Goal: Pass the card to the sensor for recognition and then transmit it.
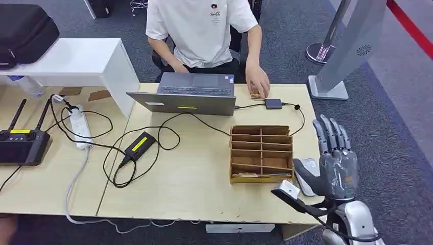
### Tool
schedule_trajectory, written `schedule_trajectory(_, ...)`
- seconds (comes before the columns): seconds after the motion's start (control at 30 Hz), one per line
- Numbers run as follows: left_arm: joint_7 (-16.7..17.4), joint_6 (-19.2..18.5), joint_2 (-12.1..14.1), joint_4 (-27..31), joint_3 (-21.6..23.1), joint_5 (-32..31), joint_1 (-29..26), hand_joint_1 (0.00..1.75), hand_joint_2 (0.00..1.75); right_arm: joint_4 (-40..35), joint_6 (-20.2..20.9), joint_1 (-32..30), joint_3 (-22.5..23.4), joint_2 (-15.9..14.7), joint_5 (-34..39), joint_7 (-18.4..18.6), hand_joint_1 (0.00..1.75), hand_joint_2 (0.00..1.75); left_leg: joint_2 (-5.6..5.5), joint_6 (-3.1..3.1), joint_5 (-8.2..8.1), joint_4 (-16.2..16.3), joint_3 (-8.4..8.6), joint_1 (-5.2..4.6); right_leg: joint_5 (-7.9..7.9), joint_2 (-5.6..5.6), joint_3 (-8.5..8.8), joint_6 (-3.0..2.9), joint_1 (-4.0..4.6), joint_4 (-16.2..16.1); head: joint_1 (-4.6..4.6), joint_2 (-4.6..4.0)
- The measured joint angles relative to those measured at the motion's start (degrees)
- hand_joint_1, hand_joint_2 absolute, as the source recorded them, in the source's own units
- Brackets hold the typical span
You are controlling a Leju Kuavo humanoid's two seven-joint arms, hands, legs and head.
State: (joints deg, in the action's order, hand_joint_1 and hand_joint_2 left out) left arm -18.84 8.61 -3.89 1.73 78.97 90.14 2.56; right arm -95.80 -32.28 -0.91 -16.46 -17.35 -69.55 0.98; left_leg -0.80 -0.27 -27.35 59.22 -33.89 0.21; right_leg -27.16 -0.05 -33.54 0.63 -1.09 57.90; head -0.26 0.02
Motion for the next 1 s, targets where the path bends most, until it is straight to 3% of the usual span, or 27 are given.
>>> schedule_trajectory(0.17,-0.2,0.3,0.0,-0.1,-0.7,0.0,-0.3,0.0,1.75,-1.7,0.7,-4.1,1.4,0.0,1.3,-1.0,0.0,1.75,0.03,0.0,0.0,0.0,0.01,0.0,0.0,0.01,0.0,0.0,0.0,0.0,0.0,0.0)
schedule_trajectory(0.57,-0.4,-0.1,0.0,-0.2,-0.9,0.0,-0.4,0.0,1.75,0.2,9.4,-6.5,1.4,-0.3,6.4,-1.7,0.0,1.75,0.07,0.0,0.0,0.0,0.01,0.0,0.01,0.03,0.02,0.0,0.0,0.0,0.0,0.0)
schedule_trajectory(1.0,-0.4,-0.6,0.0,-0.2,-0.9,-0.1,-0.4,0.0,1.75,7.2,10.2,-4.1,-0.5,0.1,6.2,-1.3,0.0,1.75,0.07,0.0,0.0,0.0,0.01,0.0,0.01,0.03,0.03,0.0,0.0,0.0,0.0,0.0)
